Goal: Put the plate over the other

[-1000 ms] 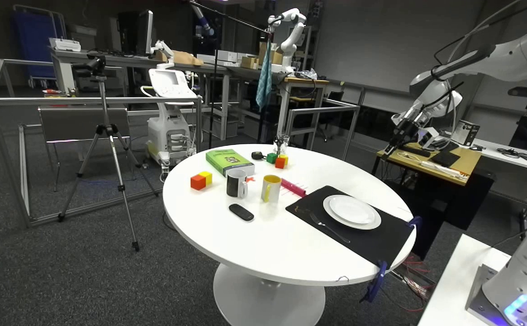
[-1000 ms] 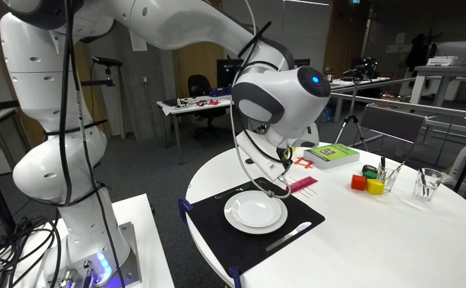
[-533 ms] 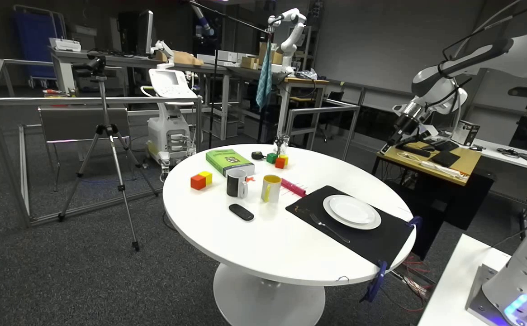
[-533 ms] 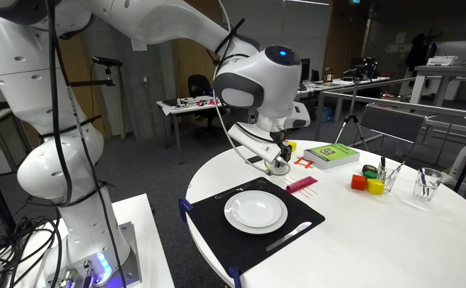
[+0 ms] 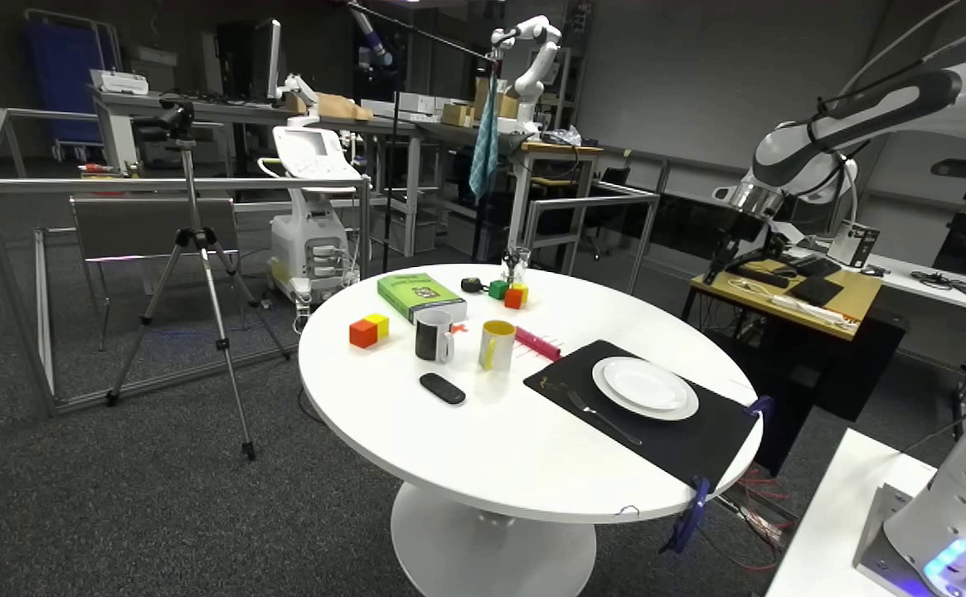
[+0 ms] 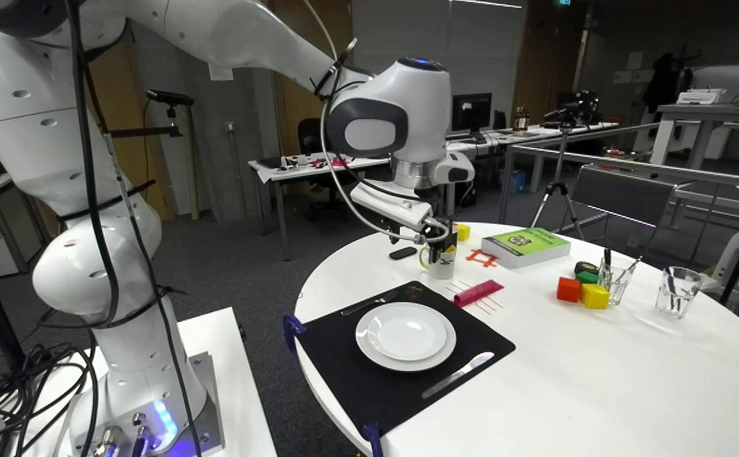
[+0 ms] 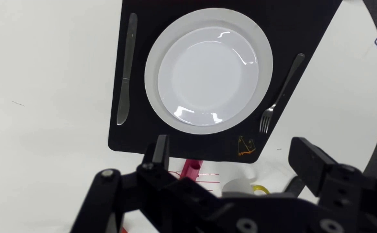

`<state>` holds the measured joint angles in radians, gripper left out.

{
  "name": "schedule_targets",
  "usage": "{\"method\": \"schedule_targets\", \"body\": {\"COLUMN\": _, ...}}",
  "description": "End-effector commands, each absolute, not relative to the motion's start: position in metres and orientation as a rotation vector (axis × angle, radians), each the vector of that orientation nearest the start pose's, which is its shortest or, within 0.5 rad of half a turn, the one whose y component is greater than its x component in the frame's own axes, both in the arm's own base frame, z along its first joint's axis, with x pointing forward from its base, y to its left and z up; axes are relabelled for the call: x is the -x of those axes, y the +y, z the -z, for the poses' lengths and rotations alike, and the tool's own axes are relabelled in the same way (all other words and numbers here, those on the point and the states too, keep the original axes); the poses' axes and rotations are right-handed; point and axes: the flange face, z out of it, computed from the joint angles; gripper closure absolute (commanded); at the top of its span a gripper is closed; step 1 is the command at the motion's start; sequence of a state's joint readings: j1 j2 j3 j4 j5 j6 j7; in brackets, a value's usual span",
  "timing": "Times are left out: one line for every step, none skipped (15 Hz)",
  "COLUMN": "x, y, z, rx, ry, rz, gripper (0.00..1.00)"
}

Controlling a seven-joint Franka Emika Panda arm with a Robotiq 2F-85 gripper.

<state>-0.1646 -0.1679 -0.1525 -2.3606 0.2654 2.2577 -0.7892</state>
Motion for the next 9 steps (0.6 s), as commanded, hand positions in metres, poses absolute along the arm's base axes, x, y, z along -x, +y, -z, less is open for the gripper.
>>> {"method": "schedule_targets", "body": {"x": -0.460, "y": -0.122, "z": -0.408, "rx": 3.008, "ry": -0.422, "rz": 0.247, "gripper": 0.00}}
{"method": "schedule_targets", "body": {"x": -0.463, "y": -0.115, "z": -0.407, "rx": 3.028, "ry": -0.390, "rz": 0.237, "gripper": 0.00}}
{"method": "schedule_targets", "body": {"x": -0.465, "y": -0.109, "z": -0.406, "rx": 3.043, "ry": -0.355, "rz": 0.226, "gripper": 0.00}}
{"method": "schedule_targets", "body": {"x": -0.467, "y": -0.104, "z": -0.404, "rx": 3.058, "ry": -0.318, "rz": 0.217, "gripper": 0.00}}
{"method": "schedule_targets", "body": {"x": -0.468, "y": -0.099, "z": -0.402, "rx": 3.063, "ry": -0.280, "rz": 0.200, "gripper": 0.00}}
{"method": "schedule_targets", "body": {"x": -0.470, "y": -0.096, "z": -0.400, "rx": 3.069, "ry": -0.237, "rz": 0.199, "gripper": 0.00}}
{"method": "schedule_targets", "body": {"x": -0.470, "y": -0.093, "z": -0.399, "rx": 3.069, "ry": -0.198, "rz": 0.188, "gripper": 0.00}}
{"method": "schedule_targets", "body": {"x": -0.471, "y": -0.092, "z": -0.398, "rx": 3.066, "ry": -0.151, "rz": 0.186, "gripper": 0.00}}
{"method": "schedule_targets", "body": {"x": -0.471, "y": -0.091, "z": -0.397, "rx": 3.071, "ry": -0.117, "rz": 0.183, "gripper": 0.00}}
